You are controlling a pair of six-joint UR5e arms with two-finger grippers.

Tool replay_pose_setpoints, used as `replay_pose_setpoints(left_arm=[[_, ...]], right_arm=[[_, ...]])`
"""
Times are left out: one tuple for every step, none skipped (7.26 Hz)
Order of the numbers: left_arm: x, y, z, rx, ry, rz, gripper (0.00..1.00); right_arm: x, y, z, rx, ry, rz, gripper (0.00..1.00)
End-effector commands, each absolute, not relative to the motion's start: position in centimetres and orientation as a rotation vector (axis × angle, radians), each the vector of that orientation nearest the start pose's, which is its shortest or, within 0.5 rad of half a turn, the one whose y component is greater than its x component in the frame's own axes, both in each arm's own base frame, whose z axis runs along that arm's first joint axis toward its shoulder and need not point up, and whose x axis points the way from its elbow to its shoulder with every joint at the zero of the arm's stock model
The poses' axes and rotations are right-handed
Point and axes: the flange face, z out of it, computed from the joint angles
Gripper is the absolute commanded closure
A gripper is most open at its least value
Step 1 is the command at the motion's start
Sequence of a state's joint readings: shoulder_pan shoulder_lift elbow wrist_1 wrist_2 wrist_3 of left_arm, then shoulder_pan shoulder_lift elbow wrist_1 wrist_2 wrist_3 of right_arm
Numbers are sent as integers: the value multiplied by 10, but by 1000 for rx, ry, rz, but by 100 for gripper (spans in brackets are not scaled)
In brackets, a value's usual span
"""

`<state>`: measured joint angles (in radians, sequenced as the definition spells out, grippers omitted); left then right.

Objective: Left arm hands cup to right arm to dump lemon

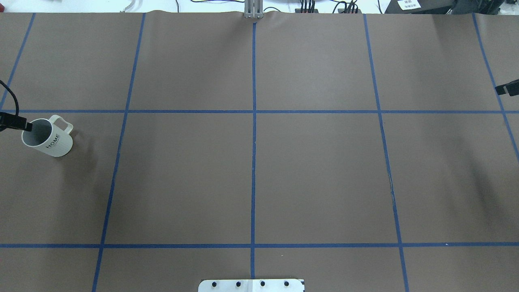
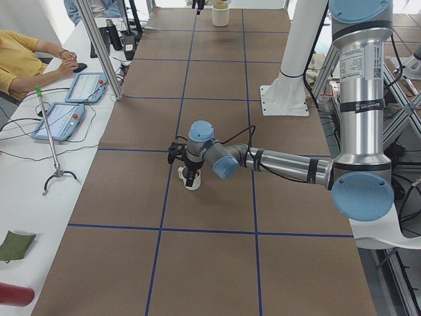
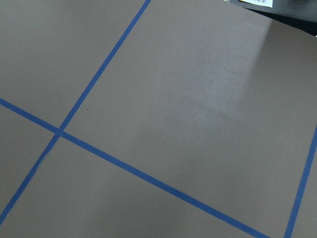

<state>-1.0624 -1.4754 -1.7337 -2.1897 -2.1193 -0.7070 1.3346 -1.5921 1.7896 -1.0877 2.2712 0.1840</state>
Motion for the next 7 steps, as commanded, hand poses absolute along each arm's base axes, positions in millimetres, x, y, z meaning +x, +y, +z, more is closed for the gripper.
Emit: replay_pose_setpoints(left_arm=[[171,-465,590,273,827,14,36],[172,-466,585,279,843,18,48],[173,-465,581,283,852,24,54],[173,-465,578,288,856,27,59],[173,-466,577,290,857,29,72],[173,-465,579,287,855,29,94],[173,-465,578,289,854,29,100]], right_arm=[[-50,-503,509,495,-793,-286,0],[-50,-503,508,496,-793,-287,0],[-50,-503,508,498,-794,-287,0],[-50,-503,509,499,-794,-288,0],[-50,-504,509,499,-794,-288,0],[-50,-503,510,498,-794,-287,0],[-50,-503,510,498,-794,-287,0]])
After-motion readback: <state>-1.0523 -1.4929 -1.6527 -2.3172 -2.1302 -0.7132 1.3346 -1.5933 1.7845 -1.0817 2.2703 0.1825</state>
